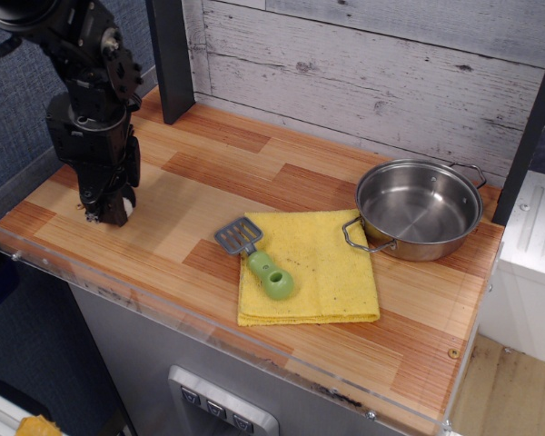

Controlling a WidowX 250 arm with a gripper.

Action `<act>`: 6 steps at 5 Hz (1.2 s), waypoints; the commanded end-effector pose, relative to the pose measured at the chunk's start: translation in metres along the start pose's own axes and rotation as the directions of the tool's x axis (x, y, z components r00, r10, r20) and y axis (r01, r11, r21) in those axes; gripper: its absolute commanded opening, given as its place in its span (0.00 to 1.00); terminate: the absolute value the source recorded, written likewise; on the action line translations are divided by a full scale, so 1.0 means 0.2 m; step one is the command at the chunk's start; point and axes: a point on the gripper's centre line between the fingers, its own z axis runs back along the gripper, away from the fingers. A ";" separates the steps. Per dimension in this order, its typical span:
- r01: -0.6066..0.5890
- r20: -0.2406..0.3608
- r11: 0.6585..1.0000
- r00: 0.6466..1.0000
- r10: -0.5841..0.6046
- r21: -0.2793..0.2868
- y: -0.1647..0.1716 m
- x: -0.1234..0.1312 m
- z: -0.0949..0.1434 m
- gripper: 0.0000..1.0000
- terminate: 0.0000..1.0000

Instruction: Move the sushi to the left of the spatula.

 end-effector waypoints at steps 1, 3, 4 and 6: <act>-0.019 0.039 1.000 0.999 0.019 -0.002 -0.01 -0.01 0.07 1.00 0.00; -0.030 0.045 0.997 0.998 0.034 -0.069 -0.09 0.06 0.27 1.00 0.00; -0.031 0.032 0.988 0.999 0.036 -0.149 -0.15 0.04 0.40 1.00 0.00; -0.015 -0.009 0.981 1.000 0.014 -0.193 -0.17 -0.01 0.52 1.00 0.00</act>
